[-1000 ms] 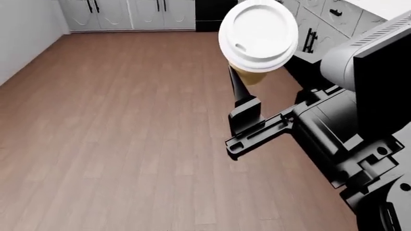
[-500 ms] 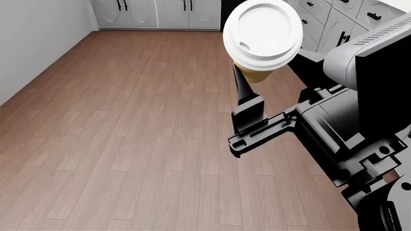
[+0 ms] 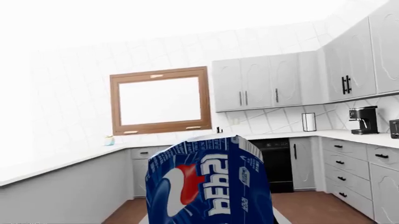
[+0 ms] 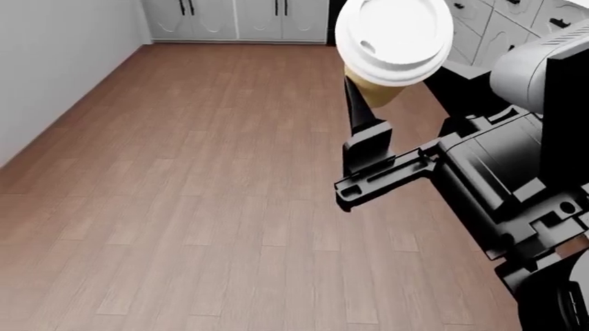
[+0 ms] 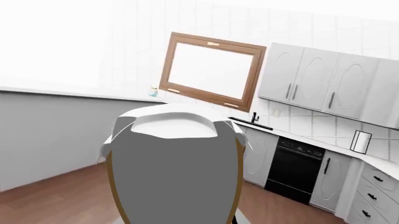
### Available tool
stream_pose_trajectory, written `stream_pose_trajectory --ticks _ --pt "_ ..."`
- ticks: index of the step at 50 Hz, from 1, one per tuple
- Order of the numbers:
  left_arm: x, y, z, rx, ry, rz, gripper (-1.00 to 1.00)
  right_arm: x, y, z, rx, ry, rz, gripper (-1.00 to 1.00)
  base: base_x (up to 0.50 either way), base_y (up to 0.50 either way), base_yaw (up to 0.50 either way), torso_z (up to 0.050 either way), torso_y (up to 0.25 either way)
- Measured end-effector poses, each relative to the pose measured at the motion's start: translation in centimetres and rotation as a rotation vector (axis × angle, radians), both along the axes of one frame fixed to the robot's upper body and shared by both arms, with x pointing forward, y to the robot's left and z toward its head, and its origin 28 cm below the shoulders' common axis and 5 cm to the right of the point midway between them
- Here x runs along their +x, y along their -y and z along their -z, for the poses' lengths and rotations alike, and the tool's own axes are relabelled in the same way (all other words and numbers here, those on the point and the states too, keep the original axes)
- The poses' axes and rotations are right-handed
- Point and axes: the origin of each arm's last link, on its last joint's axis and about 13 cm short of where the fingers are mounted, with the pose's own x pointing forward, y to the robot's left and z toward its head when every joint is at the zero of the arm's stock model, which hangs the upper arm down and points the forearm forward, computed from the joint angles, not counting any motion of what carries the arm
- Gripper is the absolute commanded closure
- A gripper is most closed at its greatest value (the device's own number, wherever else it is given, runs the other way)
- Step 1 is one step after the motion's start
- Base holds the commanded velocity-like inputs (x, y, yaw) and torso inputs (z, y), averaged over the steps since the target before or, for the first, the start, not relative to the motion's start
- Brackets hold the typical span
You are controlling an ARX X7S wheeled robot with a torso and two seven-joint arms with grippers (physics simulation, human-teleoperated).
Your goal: Move the drinks to the dining counter.
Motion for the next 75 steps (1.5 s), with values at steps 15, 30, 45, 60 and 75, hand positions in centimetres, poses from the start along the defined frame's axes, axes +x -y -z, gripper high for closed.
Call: stream_pose_trajectory --ticks 15,30,45,60,75 --pt "-0.02 -0.18 0.17 -0.006 -0.002 -0.004 1.0 0.17 -0.11 -0.03 0.002 0.0 0.005 1.0 -0.5 -0.02 0.0 0.001 0.0" --pt "0.01 -0.26 0.38 -0.008 -0.006 -0.005 1.0 0.29 -0.15 0.12 0.001 -0.007 0.015 1.0 -0.5 -0.02 0.0 0.0 0.001" --pt "0.03 -0.31 0.46 -0.009 -0.007 -0.006 1.0 0.3 -0.29 0.19 0.015 -0.041 0.011 1.0 -0.49 -0.16 0.0 0.0 0.0" --pt "0.06 -0.3 0.48 -0.01 -0.008 -0.006 1.0 0.43 -0.27 0.2 0.021 -0.063 0.023 1.0 -0.46 0.38 0.0 0.0 0.001" --pt "0.1 -0.29 0.58 -0.01 -0.01 -0.005 1.0 0.5 -0.21 0.28 0.009 -0.067 0.04 1.0 -0.37 0.48 0.0 0.0 0.001"
